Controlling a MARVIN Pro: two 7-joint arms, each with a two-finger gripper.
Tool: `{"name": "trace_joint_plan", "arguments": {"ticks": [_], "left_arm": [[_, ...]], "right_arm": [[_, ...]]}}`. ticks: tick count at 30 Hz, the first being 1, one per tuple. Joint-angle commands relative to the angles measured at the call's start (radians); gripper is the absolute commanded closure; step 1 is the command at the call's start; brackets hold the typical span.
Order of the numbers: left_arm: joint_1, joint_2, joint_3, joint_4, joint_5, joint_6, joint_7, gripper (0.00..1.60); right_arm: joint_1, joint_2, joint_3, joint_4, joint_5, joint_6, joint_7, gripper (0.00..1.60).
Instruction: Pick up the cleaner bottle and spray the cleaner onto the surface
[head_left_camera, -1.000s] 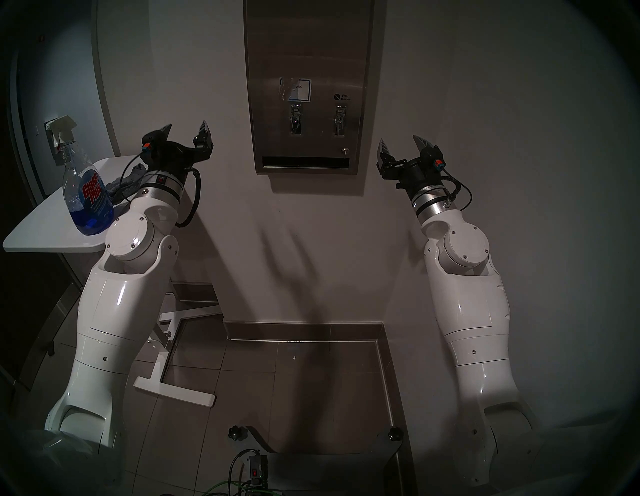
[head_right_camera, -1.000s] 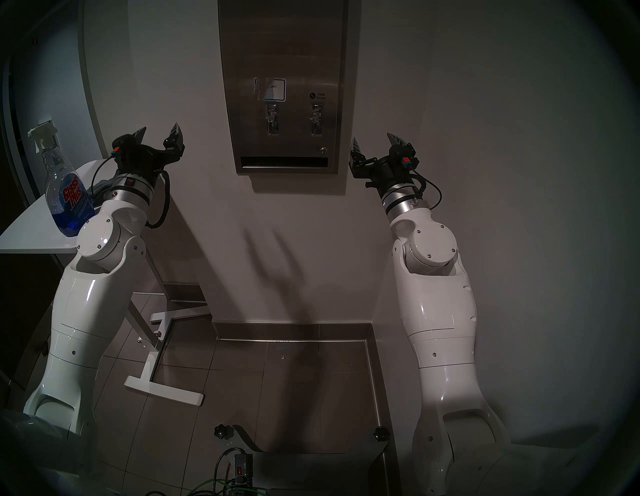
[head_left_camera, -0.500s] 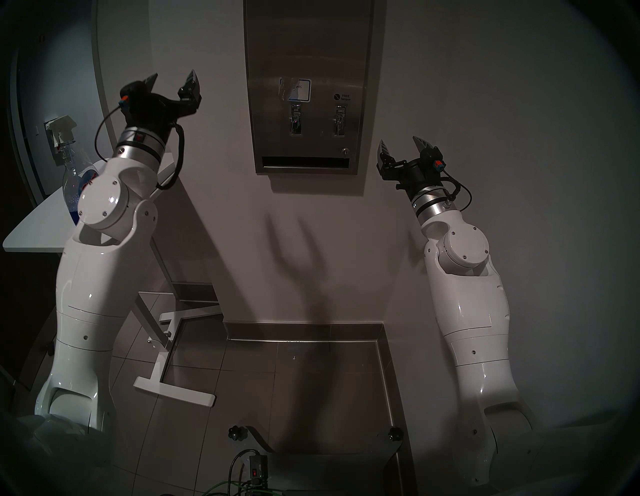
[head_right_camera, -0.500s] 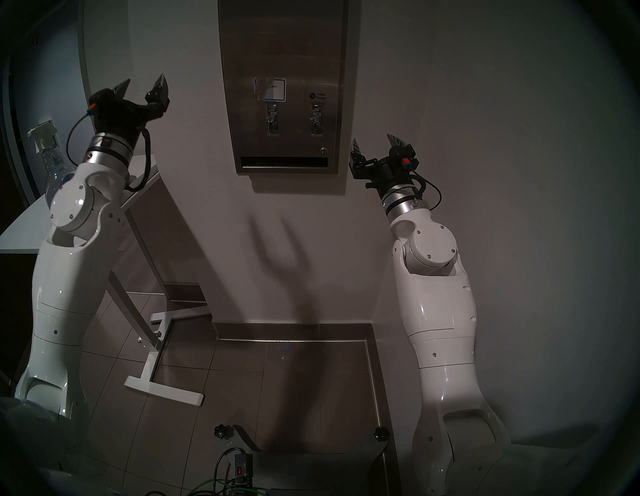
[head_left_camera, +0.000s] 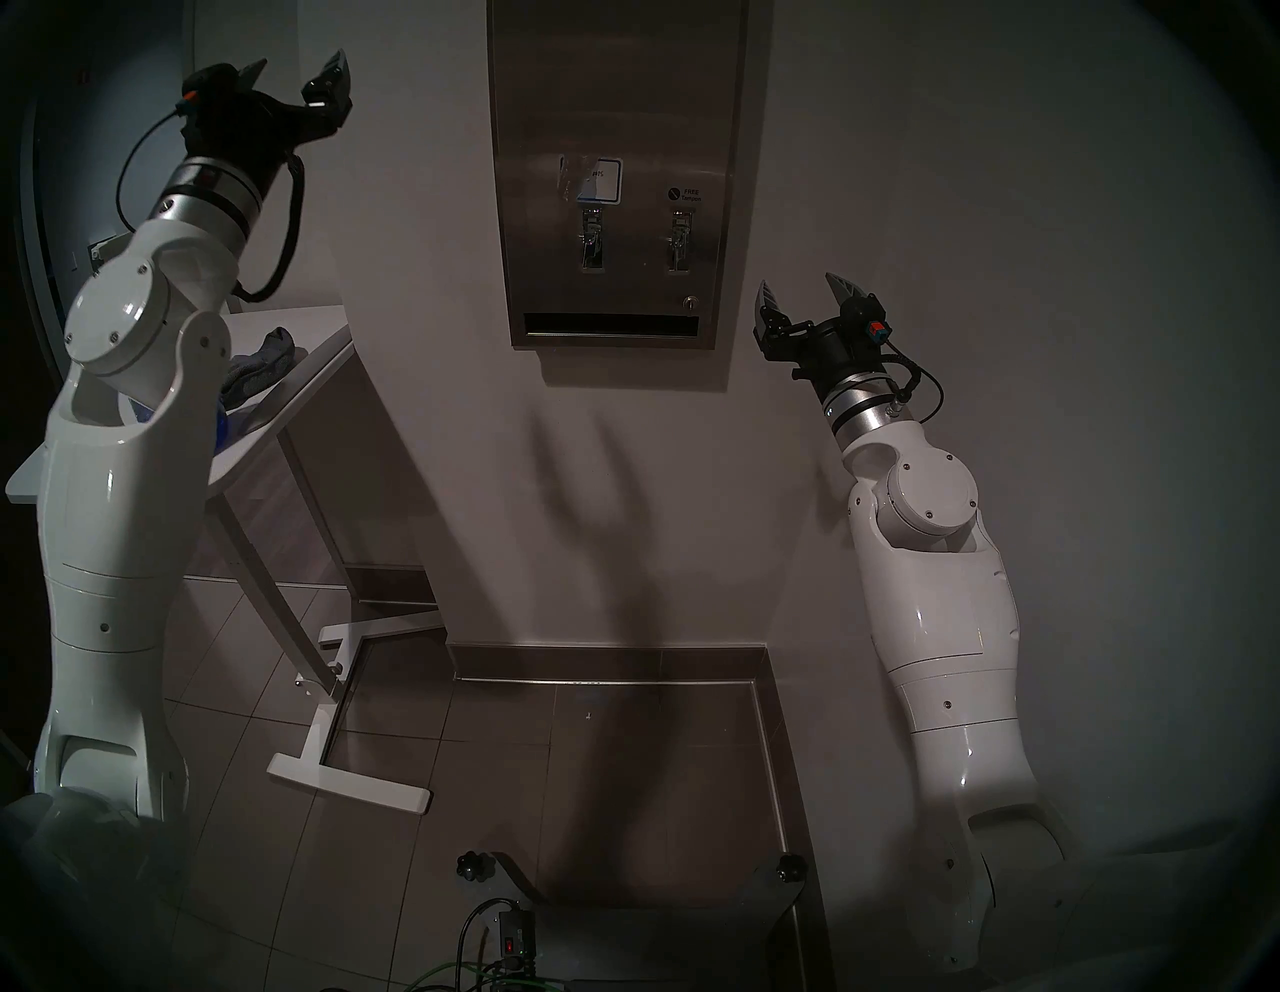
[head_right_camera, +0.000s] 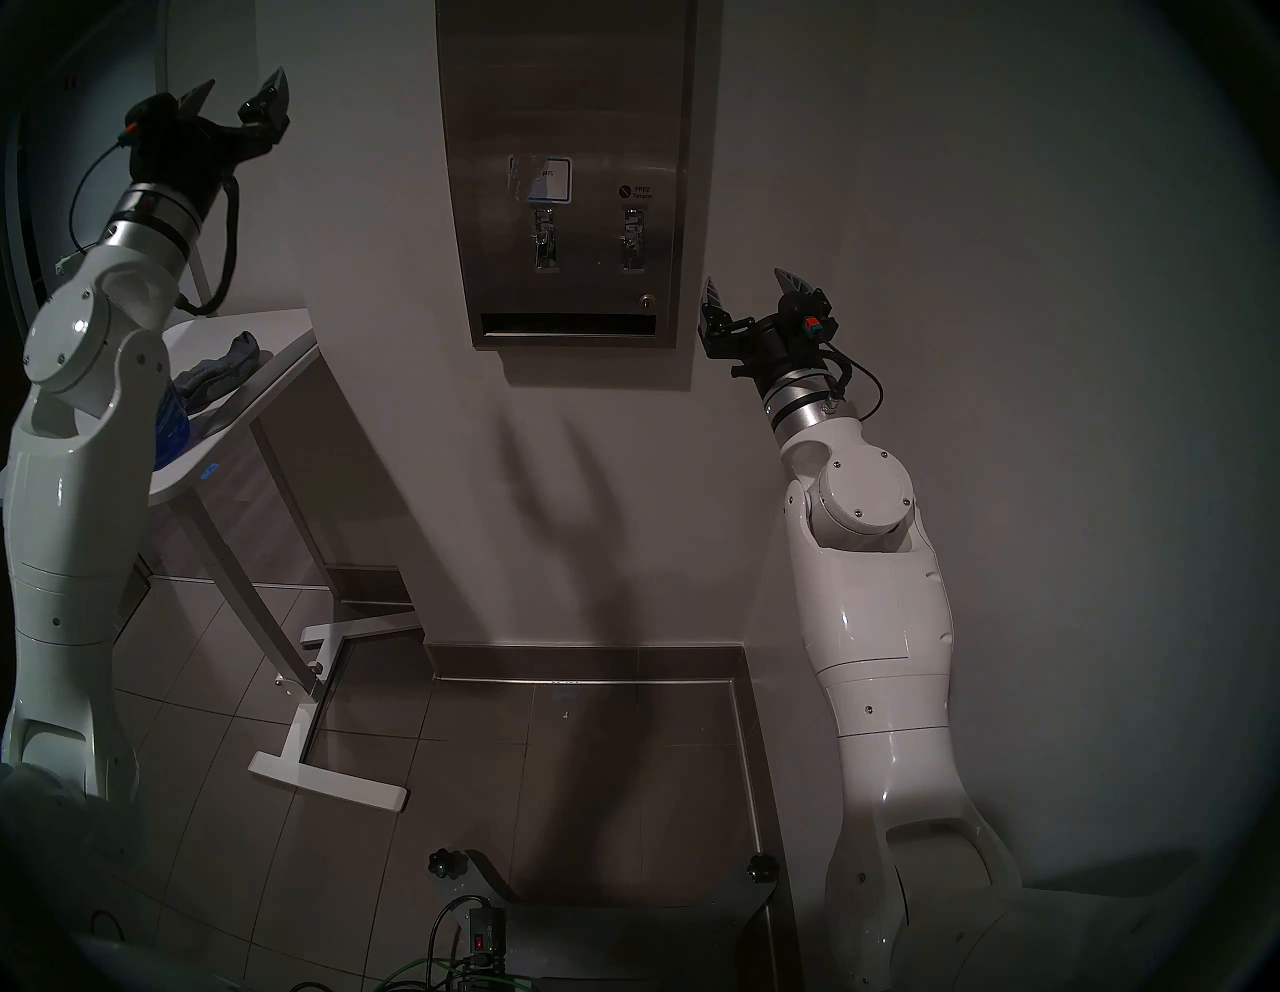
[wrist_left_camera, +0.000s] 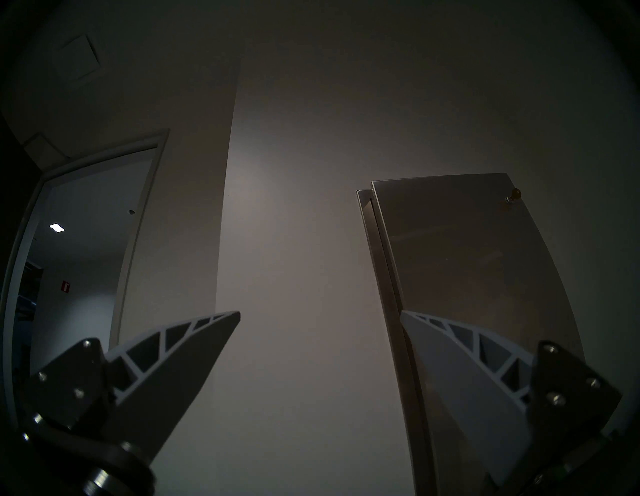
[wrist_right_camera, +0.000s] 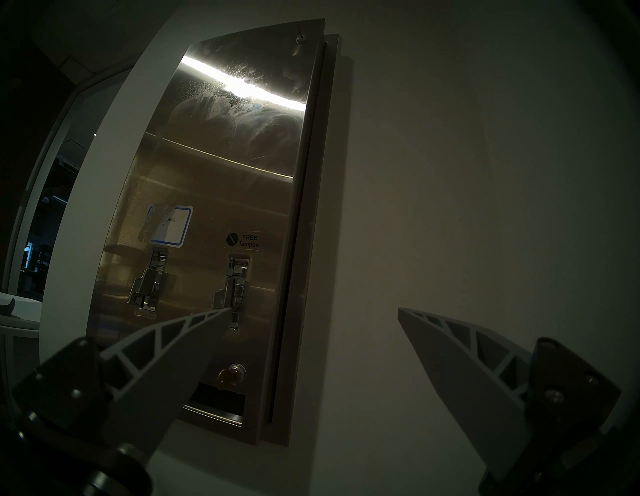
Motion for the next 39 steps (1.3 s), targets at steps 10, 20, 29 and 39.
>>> {"name": "trace_joint_plan", "arguments": {"ticks": [10, 20, 29, 39], "left_arm": [[-0.034, 0.055, -0.171, -0.078, -0.058, 0.340, 0.179, 0.00], [0.090, 0.010, -0.276, -0.215, -0.107, 0.557, 0.265, 0.00], [0.208, 0.005, -0.371, -0.336, -0.101, 0.683, 0.283, 0.00], [0.284, 0.023, -0.470, -0.376, -0.092, 0.705, 0.246, 0.00]], "right_arm": [[0.030, -0.001, -0.004, -0.035, 0.001, -0.008, 0.003, 0.00], [0.030, -0.001, -0.004, -0.036, 0.001, -0.007, 0.002, 0.00], [0.030, 0.000, -0.004, -0.036, 0.001, -0.007, 0.002, 0.00], [0.030, 0.000, -0.004, -0.037, 0.002, -0.006, 0.002, 0.00]]}}
